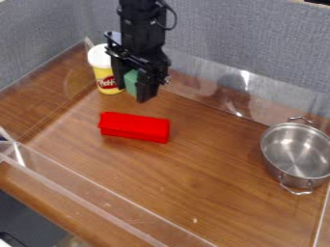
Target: Put green object to the left side of the table
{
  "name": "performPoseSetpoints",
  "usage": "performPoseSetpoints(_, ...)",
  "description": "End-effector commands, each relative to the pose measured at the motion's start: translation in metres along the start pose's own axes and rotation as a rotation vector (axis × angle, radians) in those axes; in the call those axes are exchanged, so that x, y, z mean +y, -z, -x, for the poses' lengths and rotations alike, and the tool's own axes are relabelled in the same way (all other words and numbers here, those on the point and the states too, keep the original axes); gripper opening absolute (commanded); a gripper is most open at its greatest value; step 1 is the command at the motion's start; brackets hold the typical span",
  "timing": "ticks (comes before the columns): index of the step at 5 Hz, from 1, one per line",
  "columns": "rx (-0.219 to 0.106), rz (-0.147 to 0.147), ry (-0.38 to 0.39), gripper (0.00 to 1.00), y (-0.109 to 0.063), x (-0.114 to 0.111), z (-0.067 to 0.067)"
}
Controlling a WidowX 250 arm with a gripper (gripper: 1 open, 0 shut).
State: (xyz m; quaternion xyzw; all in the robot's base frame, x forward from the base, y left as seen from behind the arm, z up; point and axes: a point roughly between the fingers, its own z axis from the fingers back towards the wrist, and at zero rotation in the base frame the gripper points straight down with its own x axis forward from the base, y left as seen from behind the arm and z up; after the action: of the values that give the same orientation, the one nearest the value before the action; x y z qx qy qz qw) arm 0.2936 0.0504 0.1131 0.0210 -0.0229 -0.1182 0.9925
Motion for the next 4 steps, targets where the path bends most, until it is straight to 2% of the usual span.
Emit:
performPoseSetpoints(1, -0.062, -0.019, 0.038, 0.0, -0.019, -0.007, -0.002)
performPoseSetpoints(3, -0.06, -0.017, 0.076, 0.0, -0.013, -0.01, -0.004)
performPoseSetpoints(4, -0.051, -0.027, 0.029, 0.0, -0.015, 0.009, 0.006)
